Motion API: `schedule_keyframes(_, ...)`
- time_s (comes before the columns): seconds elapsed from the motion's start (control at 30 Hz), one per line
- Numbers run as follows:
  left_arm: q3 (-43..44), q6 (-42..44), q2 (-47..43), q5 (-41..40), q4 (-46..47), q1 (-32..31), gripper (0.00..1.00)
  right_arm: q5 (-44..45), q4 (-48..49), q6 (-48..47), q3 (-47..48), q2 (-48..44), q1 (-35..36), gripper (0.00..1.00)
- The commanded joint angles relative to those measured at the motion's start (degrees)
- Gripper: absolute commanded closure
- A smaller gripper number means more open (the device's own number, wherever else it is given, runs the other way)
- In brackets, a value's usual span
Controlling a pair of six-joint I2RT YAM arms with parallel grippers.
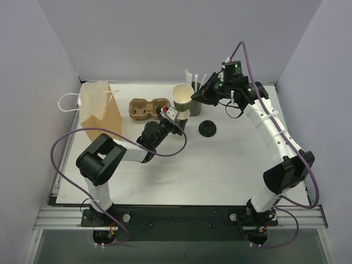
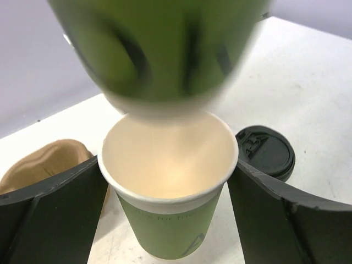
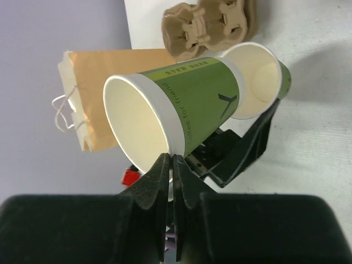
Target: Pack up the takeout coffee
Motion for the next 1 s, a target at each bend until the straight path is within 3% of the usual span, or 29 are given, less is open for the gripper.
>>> schedule_keyframes(0.0, -0.5, -1.4, 1.9, -1.2, 5.2, 0.3, 0.06, -0.5, 1.0, 0.7, 6.8, 1.1, -0.7, 1.00)
schedule_keyframes(0.2, 1.6, -2.6, 3.5, -1.0, 5.9, 0.2, 0.05, 1.0, -0.3, -0.1, 6.3, -1.4, -4.5, 1.00)
schedule_keyframes(0.5, 8.3, -6.2, 6.6, 1.8, 5.1, -1.2, 0.06, 2.7, 0.7, -2.3, -14.7, -13.3, -19.0, 1.00)
schedule_keyframes(0.7, 9.4, -6.7, 6.1, 2.5, 3.4, -2.2, 0.07, 3.0, 13.9, -1.3, -29.2, -15.4, -27.8, 1.00)
schedule_keyframes(0.97, 3.0, -10.2, 1.8, 2.5, 3.7, -3.2, 0.07, 6.6, 32.6, -1.1, -32.4, -2.2, -29.8, 1.00)
